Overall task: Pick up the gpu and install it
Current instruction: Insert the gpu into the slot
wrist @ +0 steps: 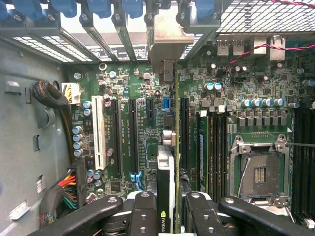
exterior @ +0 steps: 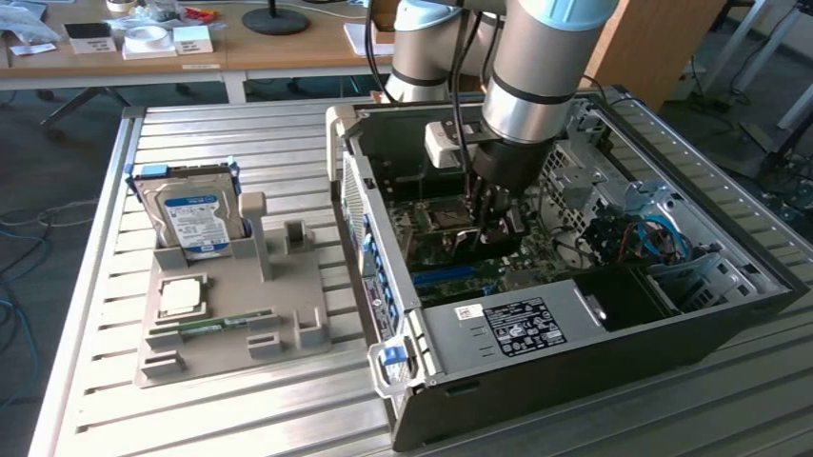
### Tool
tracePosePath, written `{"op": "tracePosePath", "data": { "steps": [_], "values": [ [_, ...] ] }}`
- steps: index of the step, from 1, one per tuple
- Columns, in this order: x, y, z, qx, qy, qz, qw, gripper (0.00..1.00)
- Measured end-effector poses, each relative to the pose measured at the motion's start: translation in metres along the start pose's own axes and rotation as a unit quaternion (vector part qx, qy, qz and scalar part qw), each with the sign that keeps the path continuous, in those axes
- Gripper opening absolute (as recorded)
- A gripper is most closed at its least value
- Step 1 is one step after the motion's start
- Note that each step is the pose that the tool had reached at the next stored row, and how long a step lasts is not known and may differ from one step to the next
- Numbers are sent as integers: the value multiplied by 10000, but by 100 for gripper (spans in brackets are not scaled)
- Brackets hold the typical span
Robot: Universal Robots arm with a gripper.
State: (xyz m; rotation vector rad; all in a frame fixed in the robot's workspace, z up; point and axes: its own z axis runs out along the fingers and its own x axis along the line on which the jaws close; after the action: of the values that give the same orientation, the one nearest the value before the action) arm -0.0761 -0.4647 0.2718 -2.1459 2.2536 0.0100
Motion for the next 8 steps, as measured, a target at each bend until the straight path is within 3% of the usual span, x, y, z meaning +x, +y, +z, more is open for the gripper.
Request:
{"op": "tracePosePath", "data": {
  "steps": [8],
  "values": [
    [1,19,0,0,0,0,10000,27]
  ]
}}
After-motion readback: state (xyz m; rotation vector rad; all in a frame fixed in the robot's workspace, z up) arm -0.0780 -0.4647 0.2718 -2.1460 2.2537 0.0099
